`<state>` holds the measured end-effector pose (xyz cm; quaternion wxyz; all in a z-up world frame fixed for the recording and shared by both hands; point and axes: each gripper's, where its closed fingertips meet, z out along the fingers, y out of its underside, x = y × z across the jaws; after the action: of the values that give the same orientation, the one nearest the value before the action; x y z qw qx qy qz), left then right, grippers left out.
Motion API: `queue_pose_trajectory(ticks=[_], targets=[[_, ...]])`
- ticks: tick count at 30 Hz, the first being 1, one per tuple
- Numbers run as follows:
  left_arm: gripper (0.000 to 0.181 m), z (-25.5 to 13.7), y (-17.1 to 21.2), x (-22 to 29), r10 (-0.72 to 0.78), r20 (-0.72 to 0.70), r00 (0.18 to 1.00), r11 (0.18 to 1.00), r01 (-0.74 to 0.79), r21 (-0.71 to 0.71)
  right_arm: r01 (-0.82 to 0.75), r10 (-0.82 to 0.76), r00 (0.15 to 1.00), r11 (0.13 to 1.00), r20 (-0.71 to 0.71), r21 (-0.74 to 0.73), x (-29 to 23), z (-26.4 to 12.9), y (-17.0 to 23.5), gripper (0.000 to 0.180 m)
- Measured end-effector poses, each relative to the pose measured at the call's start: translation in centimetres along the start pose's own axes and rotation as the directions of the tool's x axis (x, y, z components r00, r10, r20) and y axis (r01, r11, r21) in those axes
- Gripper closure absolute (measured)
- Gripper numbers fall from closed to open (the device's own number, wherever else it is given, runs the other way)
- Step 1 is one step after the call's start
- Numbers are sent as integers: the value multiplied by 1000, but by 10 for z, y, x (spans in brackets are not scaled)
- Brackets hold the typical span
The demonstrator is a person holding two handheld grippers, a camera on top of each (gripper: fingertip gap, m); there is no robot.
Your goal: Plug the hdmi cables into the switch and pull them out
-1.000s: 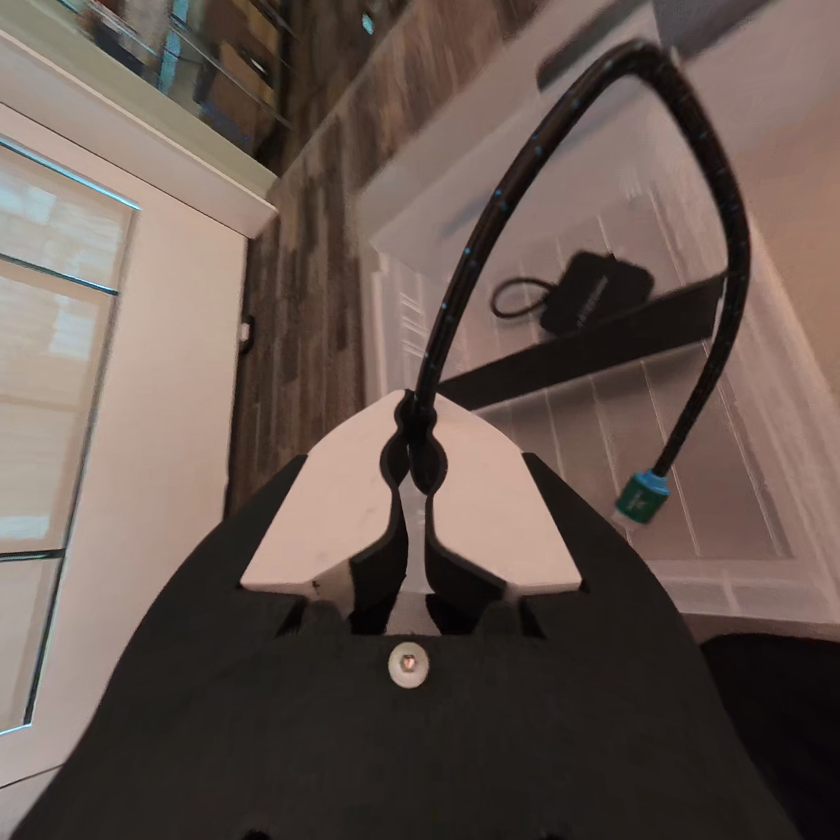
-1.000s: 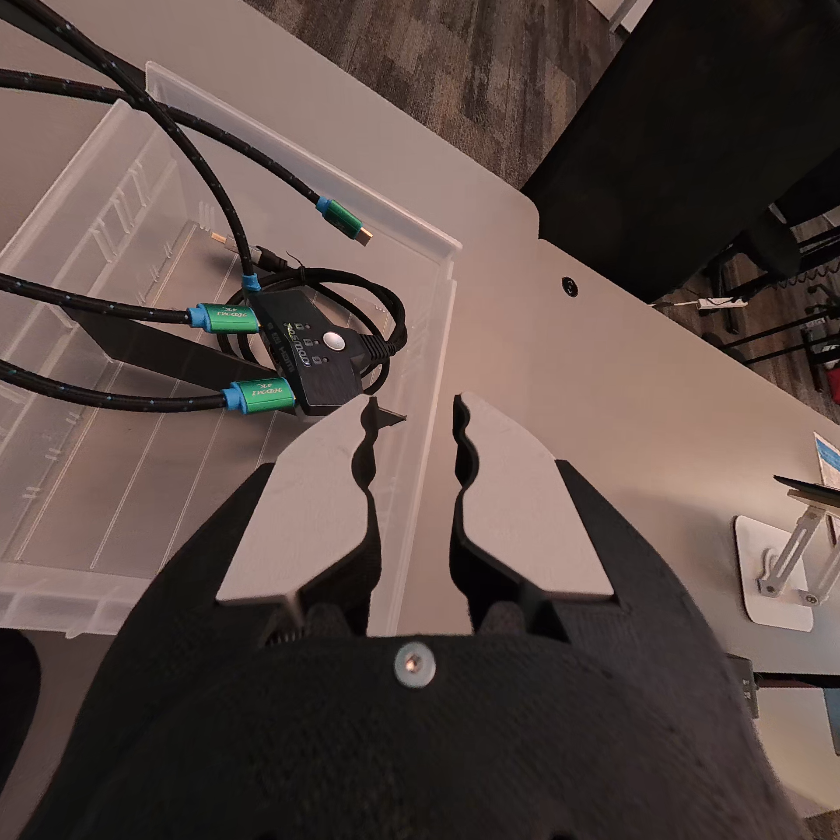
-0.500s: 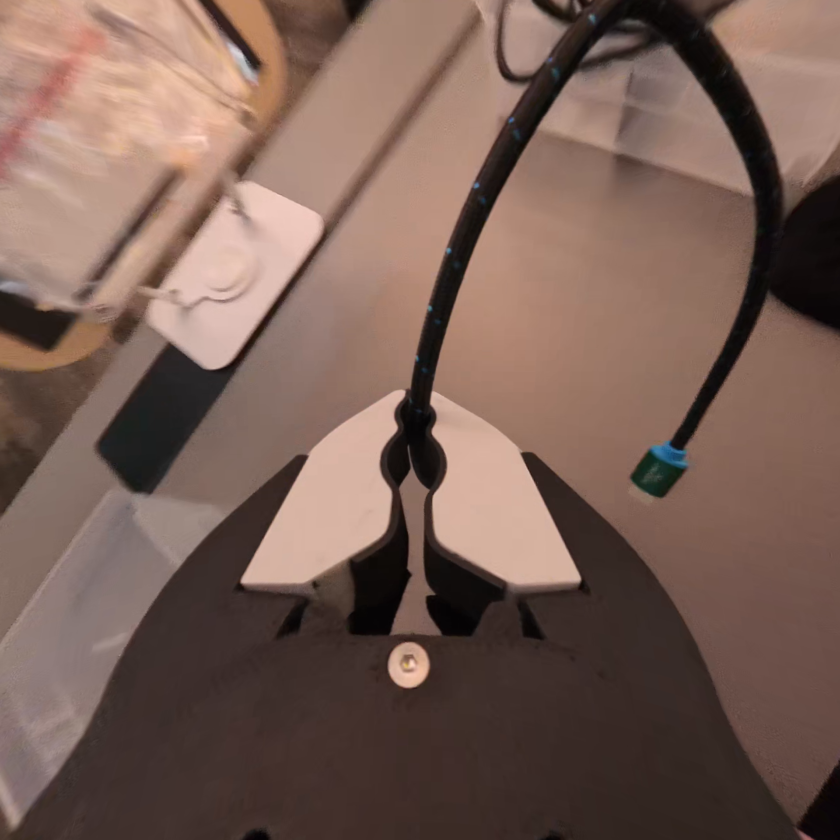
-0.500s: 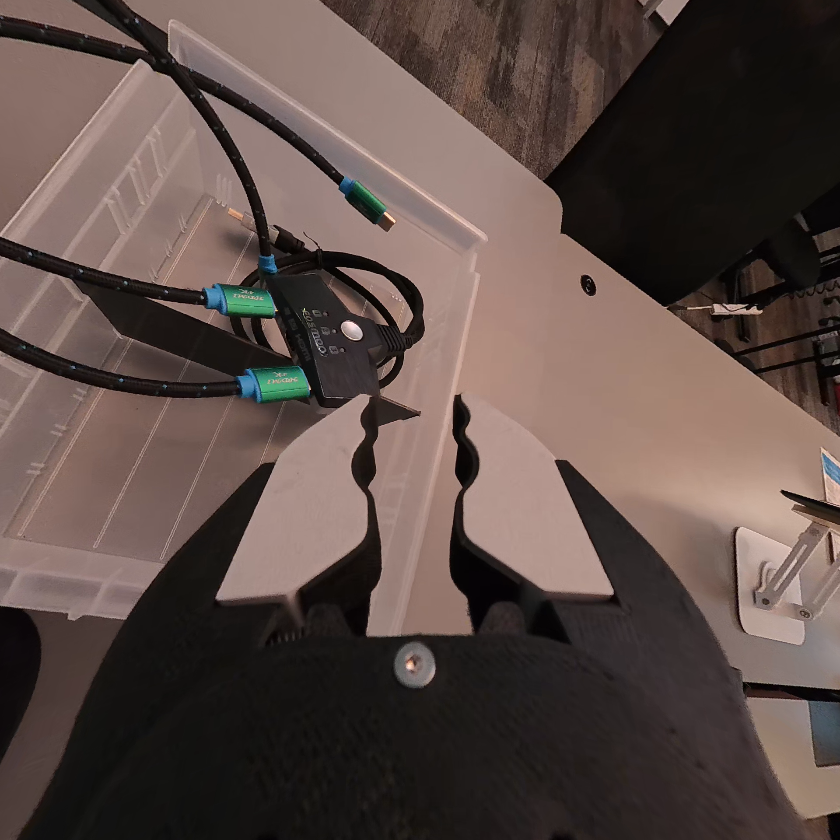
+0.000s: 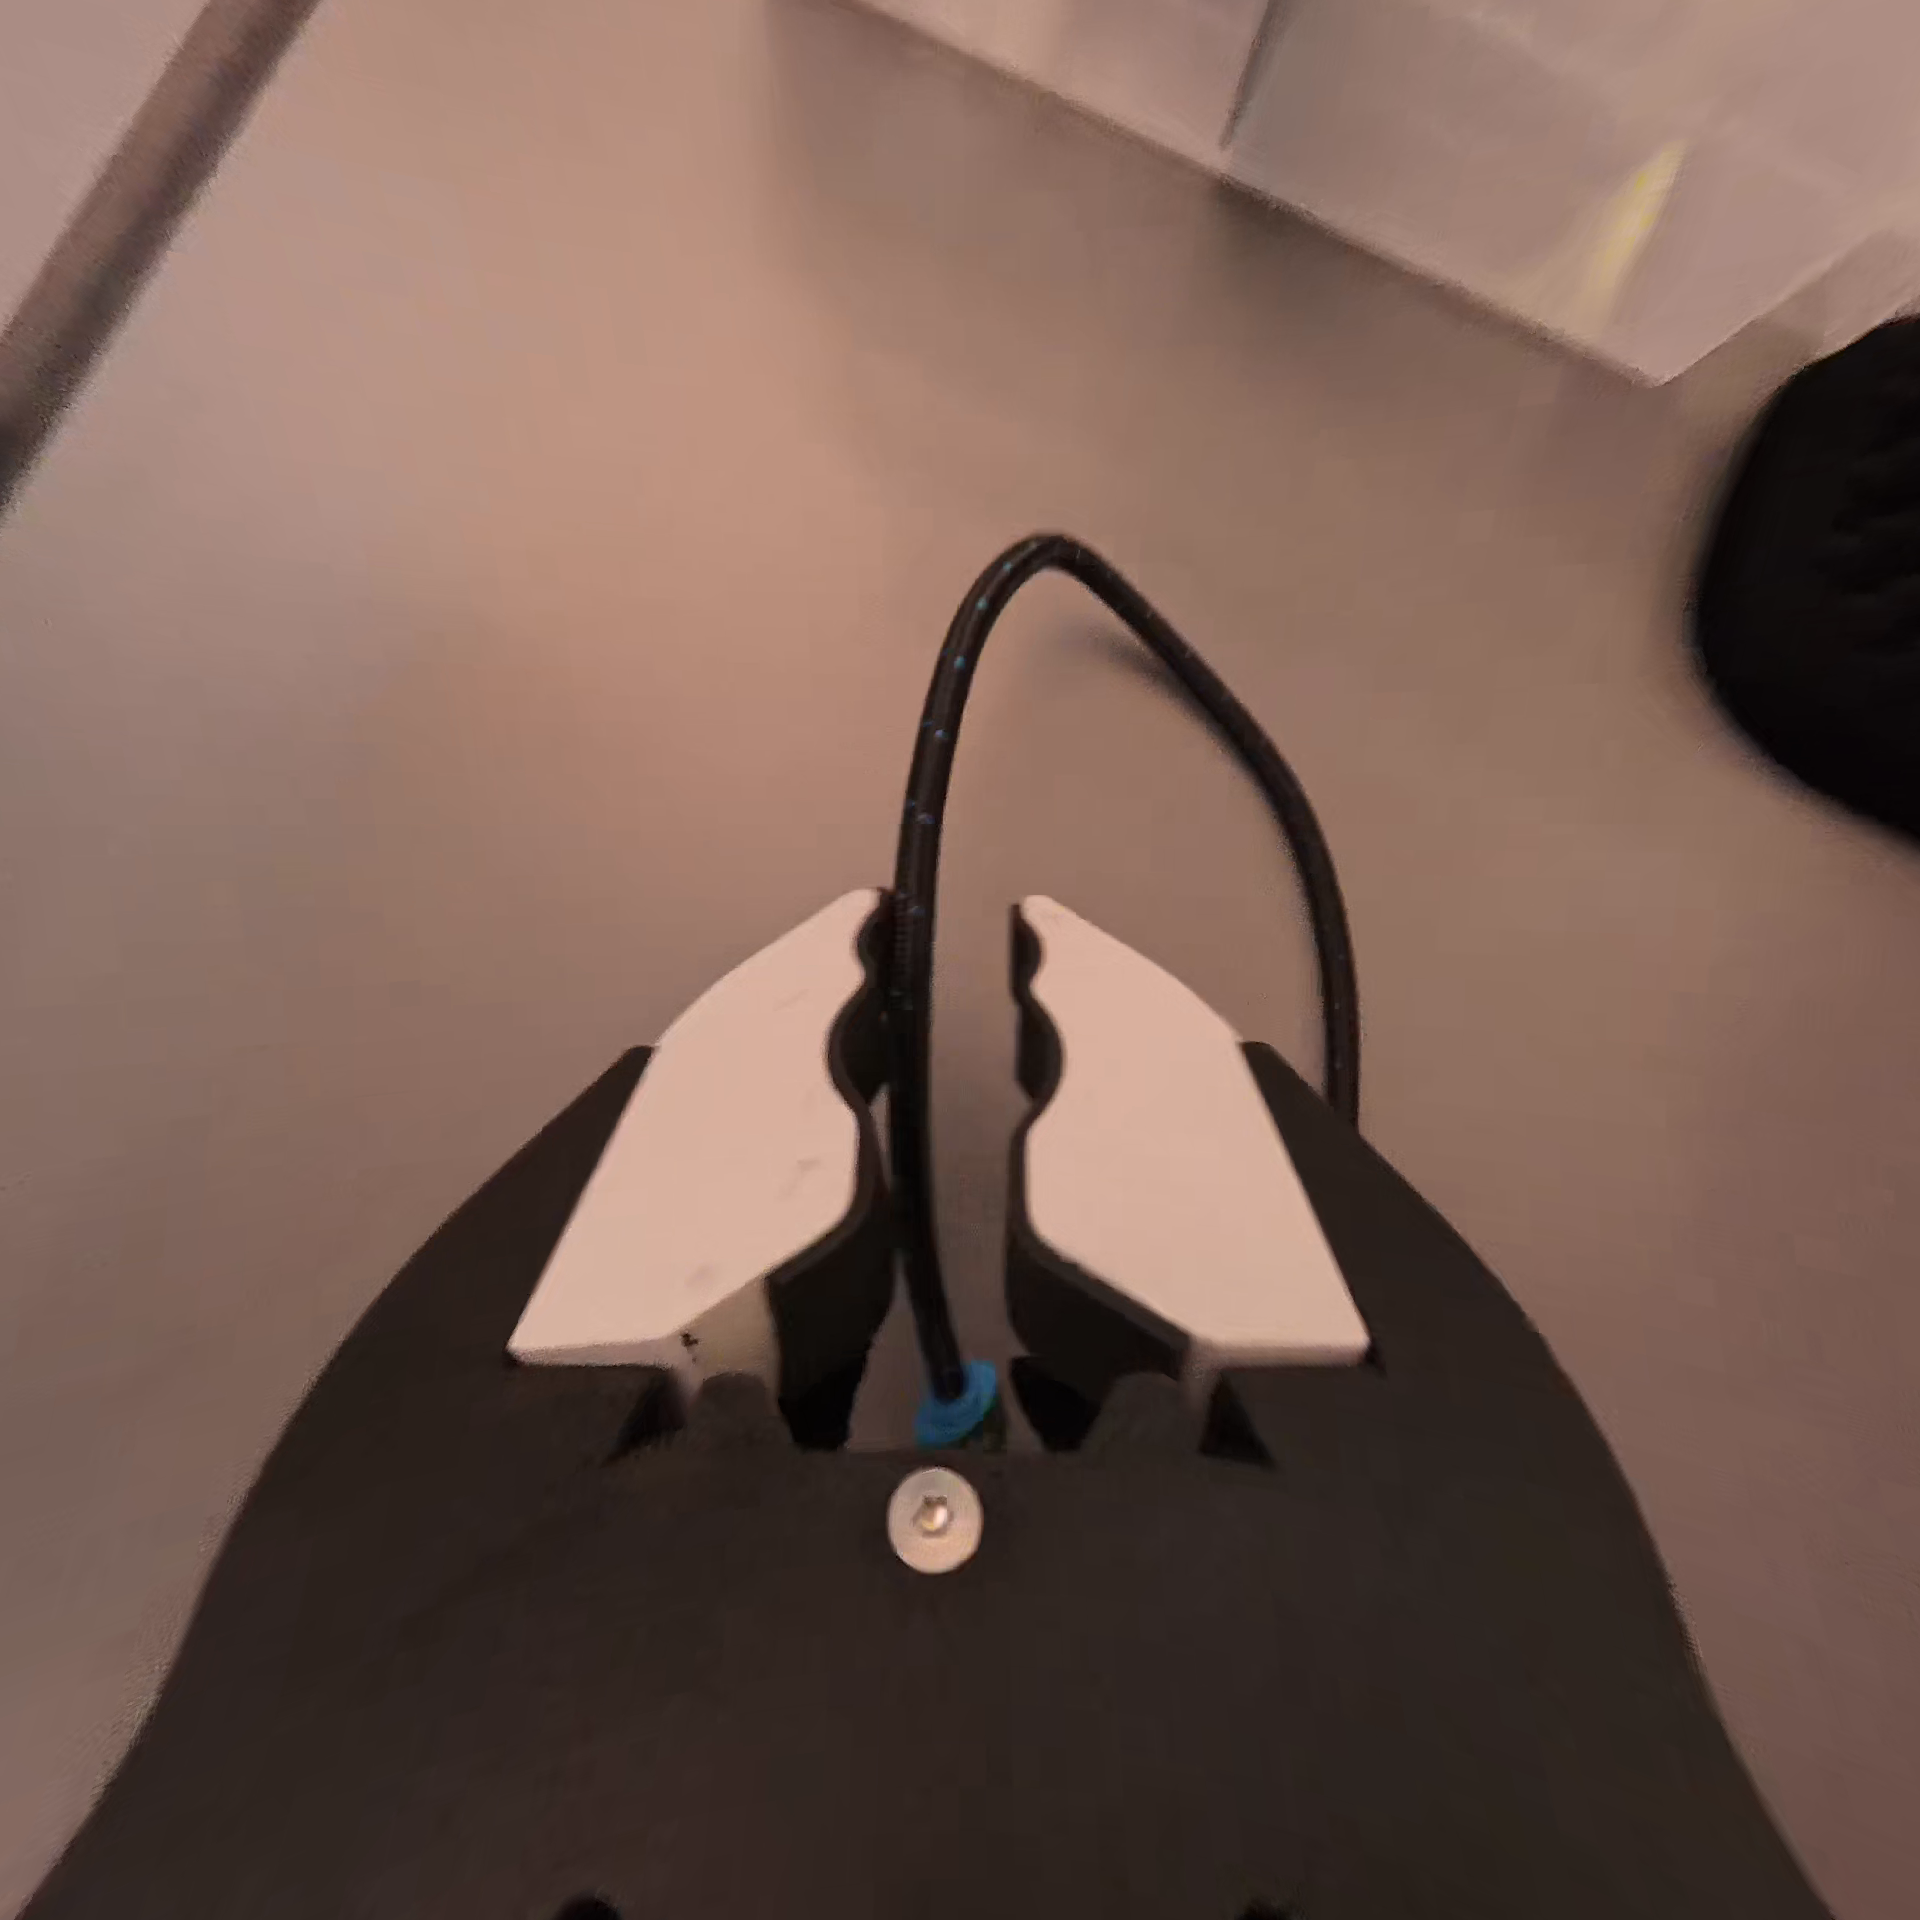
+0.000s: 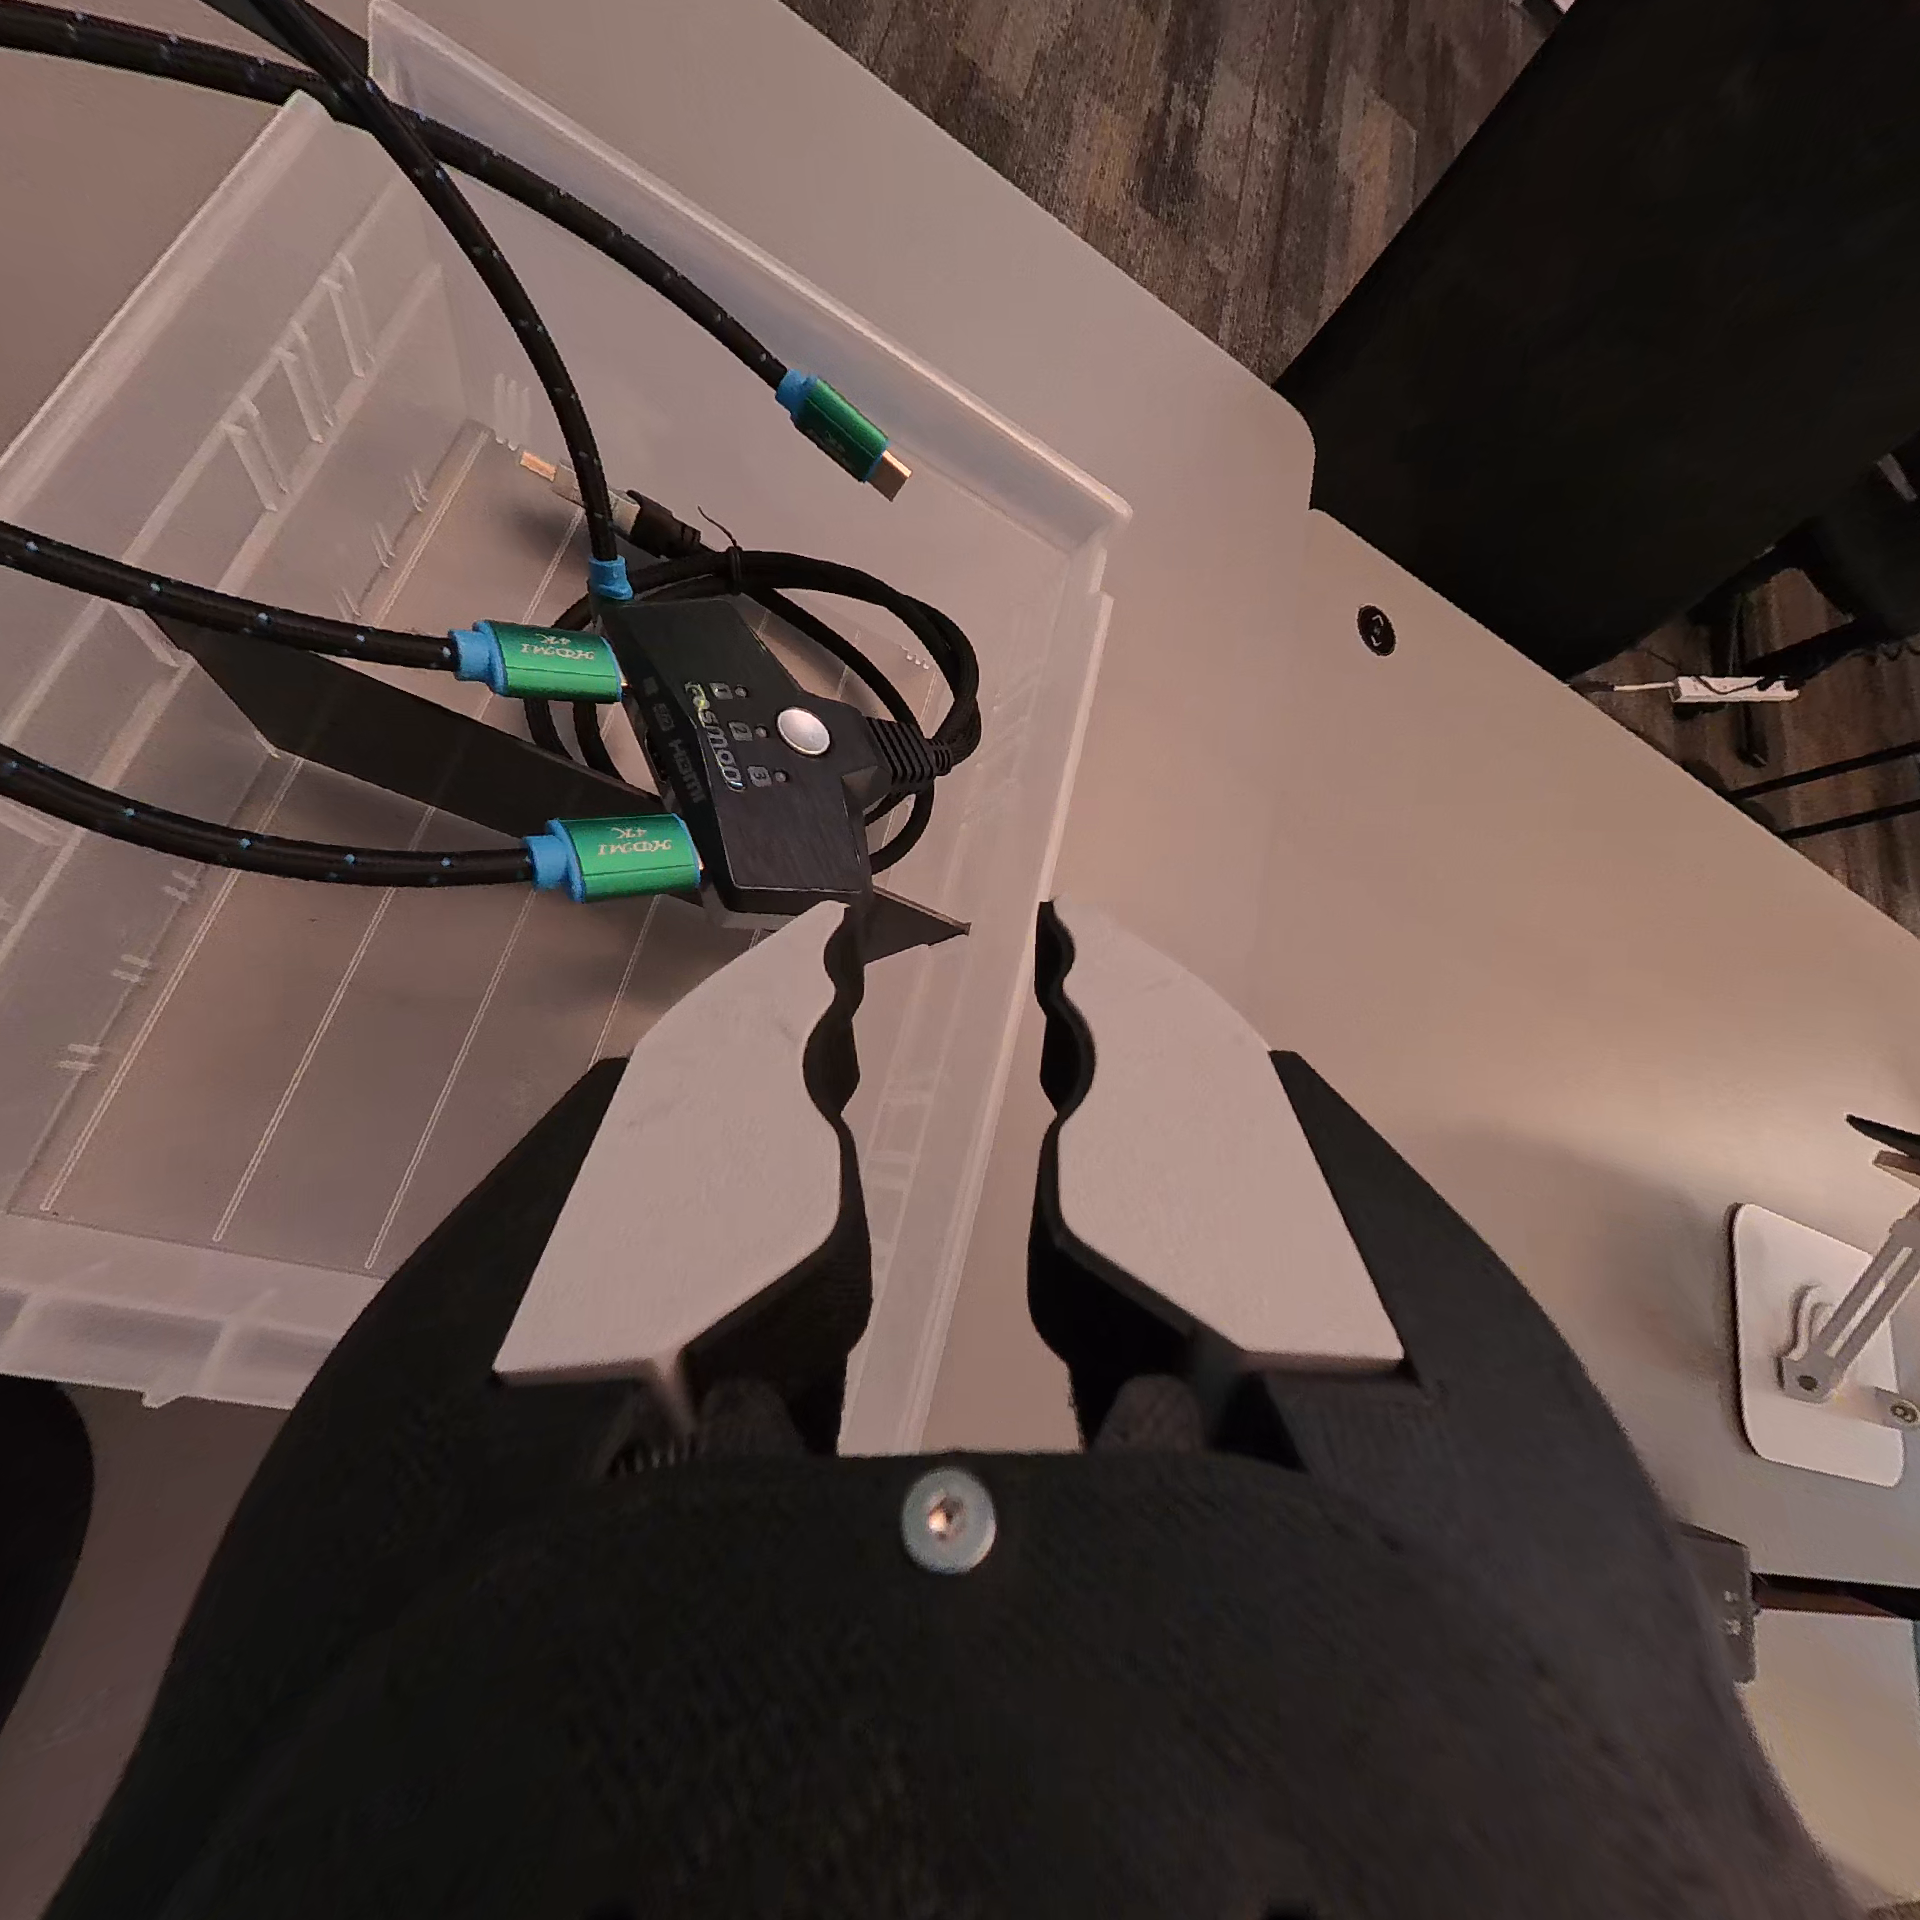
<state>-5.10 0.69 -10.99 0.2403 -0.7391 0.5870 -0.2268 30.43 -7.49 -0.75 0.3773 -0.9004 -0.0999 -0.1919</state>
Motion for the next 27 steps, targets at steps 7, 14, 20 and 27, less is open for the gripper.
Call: queue_pose_trajectory(ticks=[7, 14, 20, 27], targets=[[128, -123, -16, -47, -80, 206, 975, 979, 37, 203, -21, 21, 1000, 999, 4, 25, 4, -4, 3, 147], [145, -277, 81, -201, -23, 562, 827, 999, 1, 39, -23, 22, 999, 999, 27, 41, 3, 1, 3, 147], [159, -234, 211, -247, 243, 398, 884, 873, -20, -488, -8, 8, 1000, 1000, 7, 8, 5, 3, 6, 147], [164, -204, 255, -286, 376, 351, 858, 791, -100, -604, -2, 1, 1000, 1000, -31, -30, 9, -2, 14, 147]])
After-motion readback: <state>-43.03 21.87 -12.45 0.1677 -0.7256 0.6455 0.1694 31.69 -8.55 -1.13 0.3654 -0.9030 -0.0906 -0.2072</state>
